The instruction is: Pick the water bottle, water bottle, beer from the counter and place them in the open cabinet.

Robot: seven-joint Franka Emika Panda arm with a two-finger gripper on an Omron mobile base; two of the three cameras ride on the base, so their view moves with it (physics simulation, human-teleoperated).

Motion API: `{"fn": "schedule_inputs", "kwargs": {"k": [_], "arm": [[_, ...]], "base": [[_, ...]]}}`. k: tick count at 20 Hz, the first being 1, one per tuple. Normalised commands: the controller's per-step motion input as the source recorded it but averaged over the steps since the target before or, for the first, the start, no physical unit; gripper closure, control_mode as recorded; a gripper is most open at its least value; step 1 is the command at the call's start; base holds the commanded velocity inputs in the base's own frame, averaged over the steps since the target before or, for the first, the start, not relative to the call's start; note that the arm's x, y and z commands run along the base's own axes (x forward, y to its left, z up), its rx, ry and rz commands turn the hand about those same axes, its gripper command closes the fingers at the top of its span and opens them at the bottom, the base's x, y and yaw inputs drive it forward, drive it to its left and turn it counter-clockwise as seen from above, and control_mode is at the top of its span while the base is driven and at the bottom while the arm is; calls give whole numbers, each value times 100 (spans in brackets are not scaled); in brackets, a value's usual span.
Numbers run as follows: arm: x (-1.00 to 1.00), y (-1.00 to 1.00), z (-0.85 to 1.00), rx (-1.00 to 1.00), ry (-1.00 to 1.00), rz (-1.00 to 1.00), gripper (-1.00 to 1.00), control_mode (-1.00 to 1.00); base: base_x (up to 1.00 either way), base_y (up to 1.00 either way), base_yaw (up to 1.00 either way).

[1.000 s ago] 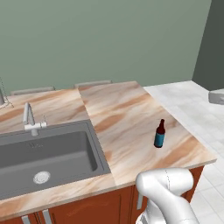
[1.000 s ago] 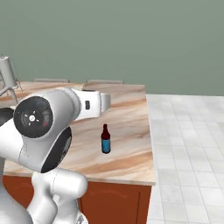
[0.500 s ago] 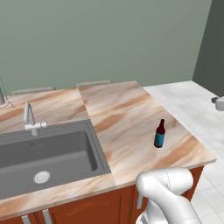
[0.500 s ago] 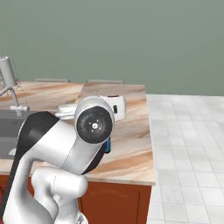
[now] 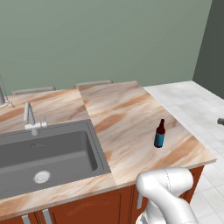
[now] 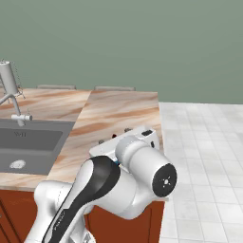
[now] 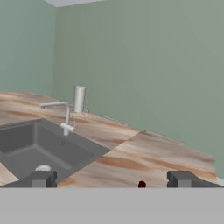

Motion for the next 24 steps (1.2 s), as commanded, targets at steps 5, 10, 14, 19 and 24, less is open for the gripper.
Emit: {"fn": "schedule_inputs", "kwargs": {"k": [5,10,14,19,24], "arm": [[1,-17,-68,-5,-19,24,-100,-100],[10,-4,-60,-7,-13,14,-100,-100],[20,0,-58,-9,-9,8,-100,-100],[20,0,-24,-4,-2,3,-100,-100],[4,0,0,-1,7,-6,-100,-100]], "base": [[0,0,0],[0,0,0],[0,0,0],[0,0,0],[0,0,0]]}}
